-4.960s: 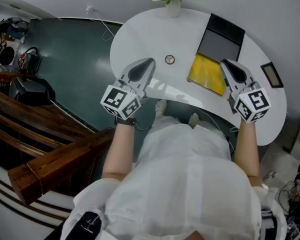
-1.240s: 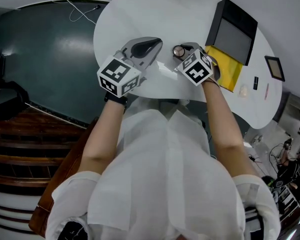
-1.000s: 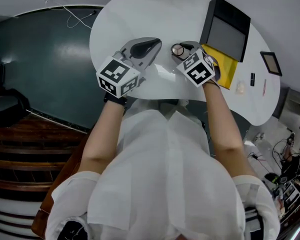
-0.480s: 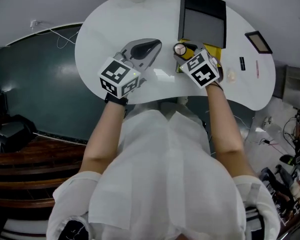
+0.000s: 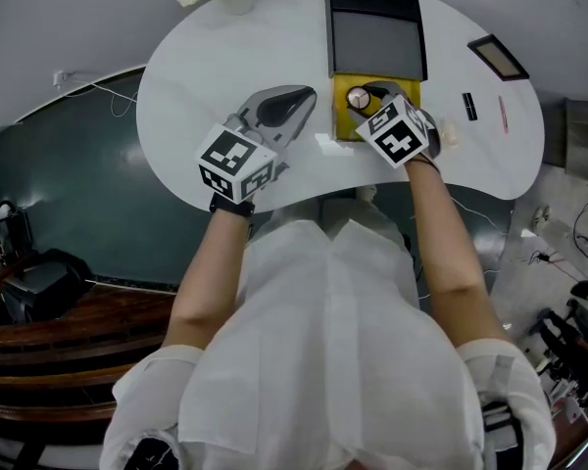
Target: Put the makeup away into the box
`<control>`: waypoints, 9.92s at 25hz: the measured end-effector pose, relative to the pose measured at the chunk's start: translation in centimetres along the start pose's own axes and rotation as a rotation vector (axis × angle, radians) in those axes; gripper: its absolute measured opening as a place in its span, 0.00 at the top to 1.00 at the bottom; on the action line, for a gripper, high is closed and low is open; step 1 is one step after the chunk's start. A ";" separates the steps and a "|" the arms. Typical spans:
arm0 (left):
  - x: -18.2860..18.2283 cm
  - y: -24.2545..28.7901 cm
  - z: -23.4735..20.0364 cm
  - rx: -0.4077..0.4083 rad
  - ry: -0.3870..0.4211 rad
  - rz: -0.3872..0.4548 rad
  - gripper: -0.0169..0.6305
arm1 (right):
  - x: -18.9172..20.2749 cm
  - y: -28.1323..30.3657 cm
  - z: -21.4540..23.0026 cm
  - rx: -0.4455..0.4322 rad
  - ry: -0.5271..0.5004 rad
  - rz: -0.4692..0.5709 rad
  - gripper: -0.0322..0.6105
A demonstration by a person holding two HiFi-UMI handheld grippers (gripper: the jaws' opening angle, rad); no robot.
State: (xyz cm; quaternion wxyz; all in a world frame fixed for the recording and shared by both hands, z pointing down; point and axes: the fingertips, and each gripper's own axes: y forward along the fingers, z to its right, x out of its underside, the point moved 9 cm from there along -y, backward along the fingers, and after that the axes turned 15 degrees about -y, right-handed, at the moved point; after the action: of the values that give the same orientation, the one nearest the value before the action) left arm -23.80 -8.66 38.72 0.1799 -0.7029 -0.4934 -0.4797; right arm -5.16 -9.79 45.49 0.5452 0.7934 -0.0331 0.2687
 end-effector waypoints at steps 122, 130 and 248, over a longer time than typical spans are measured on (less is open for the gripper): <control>4.5 24.9 14.1 0.003 -0.052 -0.103 0.94 | 28.0 -9.2 10.6 0.121 0.322 -0.041 0.81; 5.0 20.9 13.2 -0.068 -0.075 -0.053 0.94 | 22.6 -11.1 10.9 0.117 0.215 0.060 0.81; 6.3 16.3 12.8 -0.086 -0.106 -0.070 0.94 | 23.6 -7.6 2.7 -0.037 0.219 -0.082 0.81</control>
State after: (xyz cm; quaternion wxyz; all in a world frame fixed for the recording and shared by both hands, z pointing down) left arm -3.02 -3.41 41.60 0.1061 -0.7168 -0.5054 -0.4686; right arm 18.65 -3.49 49.26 0.5704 0.7498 0.0544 0.3308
